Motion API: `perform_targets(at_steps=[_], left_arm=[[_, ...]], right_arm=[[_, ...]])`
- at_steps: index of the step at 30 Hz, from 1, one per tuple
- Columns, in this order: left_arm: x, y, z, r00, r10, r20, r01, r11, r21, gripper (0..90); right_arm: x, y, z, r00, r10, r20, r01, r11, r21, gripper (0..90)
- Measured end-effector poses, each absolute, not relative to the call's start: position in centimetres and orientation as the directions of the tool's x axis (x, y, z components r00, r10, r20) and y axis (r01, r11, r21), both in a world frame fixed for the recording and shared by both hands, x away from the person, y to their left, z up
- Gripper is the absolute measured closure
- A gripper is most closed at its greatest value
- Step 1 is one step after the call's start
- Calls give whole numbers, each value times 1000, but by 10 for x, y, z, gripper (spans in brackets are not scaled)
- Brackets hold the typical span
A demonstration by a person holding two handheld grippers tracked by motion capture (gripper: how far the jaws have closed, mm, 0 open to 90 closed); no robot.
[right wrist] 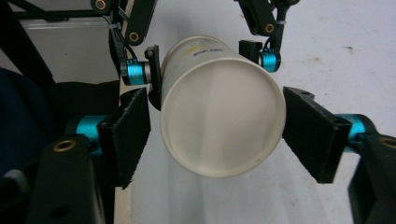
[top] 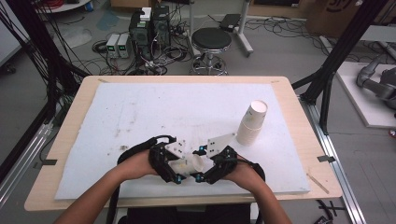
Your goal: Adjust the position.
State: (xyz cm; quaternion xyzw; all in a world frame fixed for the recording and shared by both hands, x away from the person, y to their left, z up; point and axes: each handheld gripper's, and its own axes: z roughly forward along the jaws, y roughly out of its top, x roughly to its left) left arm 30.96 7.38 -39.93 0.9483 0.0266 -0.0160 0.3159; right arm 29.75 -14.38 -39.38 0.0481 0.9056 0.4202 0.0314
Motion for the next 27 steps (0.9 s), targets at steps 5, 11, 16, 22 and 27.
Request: perform_targets(at_steps=[5,11,16,22,27], left_arm=[[308,72,-400,998,18,-63,52,-807,589,327],[308,75,-400,997,7,-73,49,-802,595,329],[308,82,-402,995,47,-93,96,-745,660,272],[310,101,-403,986,110,-129,170,-629,759,176],[309,117,-403,980,154,-126,191,-544,817,176]], right_arm=[[297,-143,-395,-996,85,-17,43,653,756,347],[298,-145,-395,-998,69,11,54,647,760,371],[299,-148,-395,-997,76,30,72,631,772,378],[301,-155,-395,-994,100,47,99,611,786,379],[303,-163,-393,-991,123,57,118,580,806,379]])
